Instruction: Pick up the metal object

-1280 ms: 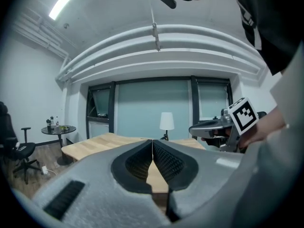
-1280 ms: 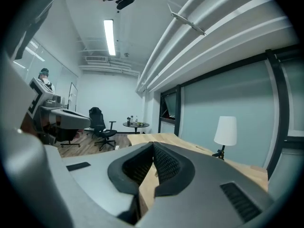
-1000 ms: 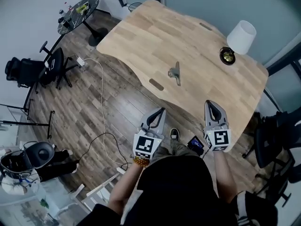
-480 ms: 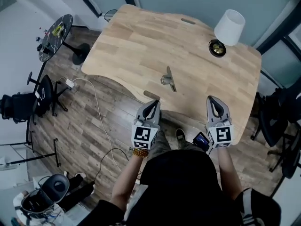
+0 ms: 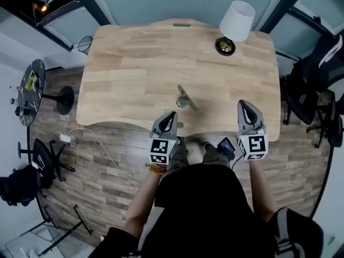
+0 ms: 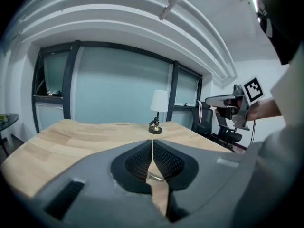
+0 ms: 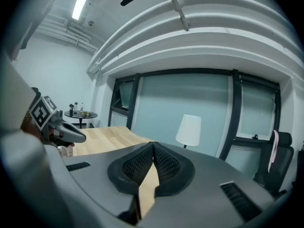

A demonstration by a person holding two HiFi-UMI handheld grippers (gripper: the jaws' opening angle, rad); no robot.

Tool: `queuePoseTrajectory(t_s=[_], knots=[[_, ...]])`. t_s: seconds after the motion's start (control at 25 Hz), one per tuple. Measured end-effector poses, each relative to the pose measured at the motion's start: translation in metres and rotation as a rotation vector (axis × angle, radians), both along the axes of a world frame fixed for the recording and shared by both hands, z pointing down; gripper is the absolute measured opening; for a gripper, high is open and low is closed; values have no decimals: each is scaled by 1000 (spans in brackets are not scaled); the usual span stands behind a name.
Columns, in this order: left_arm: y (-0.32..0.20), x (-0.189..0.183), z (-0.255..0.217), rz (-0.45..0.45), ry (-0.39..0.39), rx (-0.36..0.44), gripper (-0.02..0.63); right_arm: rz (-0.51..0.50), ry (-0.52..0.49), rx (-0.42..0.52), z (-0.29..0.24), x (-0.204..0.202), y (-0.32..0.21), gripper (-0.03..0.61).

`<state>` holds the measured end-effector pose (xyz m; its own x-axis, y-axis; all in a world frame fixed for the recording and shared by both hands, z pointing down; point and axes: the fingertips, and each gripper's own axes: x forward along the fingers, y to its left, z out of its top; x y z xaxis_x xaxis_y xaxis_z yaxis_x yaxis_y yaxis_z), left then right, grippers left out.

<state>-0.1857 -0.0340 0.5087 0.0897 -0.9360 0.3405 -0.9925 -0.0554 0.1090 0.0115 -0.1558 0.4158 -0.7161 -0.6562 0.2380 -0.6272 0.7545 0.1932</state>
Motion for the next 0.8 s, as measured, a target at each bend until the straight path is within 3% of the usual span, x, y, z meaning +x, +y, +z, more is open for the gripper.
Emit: queuePoseTrajectory(t_s=[0.24,0.44,0.64,0.8], knots=[[-19,-15,39,128,167,-94,20,174,-9,0,-4,5,11,5],[-41,-12,65,205,204,-149,21,220,6,-35,9,5,16,5],[-51,-12,89,202,269,-199,21,218,13,-51,17,-6,18,5],[-64,-17,111,160,449,-258,23,225,18,-55,25,-7,14,5]])
